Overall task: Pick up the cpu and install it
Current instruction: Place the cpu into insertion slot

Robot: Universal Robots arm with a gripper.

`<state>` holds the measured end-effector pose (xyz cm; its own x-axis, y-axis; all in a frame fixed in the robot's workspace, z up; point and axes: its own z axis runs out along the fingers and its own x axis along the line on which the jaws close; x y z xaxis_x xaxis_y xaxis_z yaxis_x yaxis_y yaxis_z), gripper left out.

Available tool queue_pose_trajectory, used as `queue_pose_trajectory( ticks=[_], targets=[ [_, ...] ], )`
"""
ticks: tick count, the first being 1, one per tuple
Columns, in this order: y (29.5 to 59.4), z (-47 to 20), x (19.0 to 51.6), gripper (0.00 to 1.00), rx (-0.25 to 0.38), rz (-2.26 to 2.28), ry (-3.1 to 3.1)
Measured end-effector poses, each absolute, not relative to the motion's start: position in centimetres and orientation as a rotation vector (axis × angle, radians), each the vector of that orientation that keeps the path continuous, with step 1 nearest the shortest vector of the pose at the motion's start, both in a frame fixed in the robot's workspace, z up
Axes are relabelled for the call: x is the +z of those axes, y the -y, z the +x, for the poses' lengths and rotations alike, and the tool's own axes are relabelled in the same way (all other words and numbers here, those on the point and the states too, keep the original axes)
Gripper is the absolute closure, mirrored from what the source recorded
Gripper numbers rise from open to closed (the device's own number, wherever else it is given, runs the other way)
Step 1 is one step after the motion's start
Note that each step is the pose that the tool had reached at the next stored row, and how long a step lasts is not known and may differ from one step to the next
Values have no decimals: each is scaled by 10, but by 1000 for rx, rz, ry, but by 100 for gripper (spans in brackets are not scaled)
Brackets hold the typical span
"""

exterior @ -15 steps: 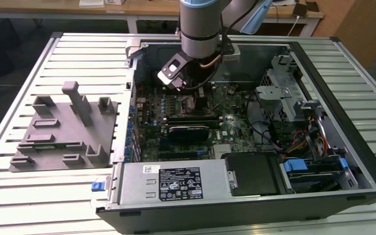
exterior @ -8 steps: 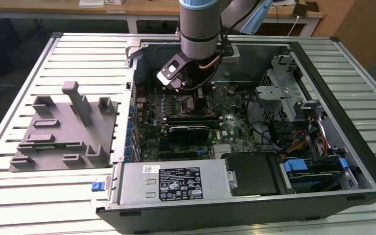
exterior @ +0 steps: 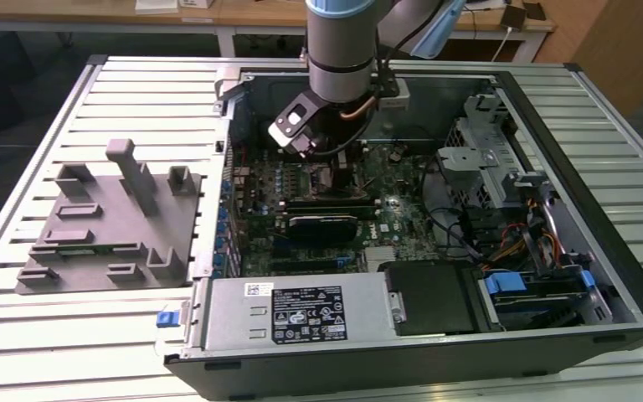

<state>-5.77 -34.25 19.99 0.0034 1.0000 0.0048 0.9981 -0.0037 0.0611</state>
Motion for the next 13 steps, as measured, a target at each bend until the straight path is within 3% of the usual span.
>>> queue_pose_trajectory(
  ticks=[13],
  targets=[
    [342, -58, 197, 46, 72, 2197, -2189]
  ],
)
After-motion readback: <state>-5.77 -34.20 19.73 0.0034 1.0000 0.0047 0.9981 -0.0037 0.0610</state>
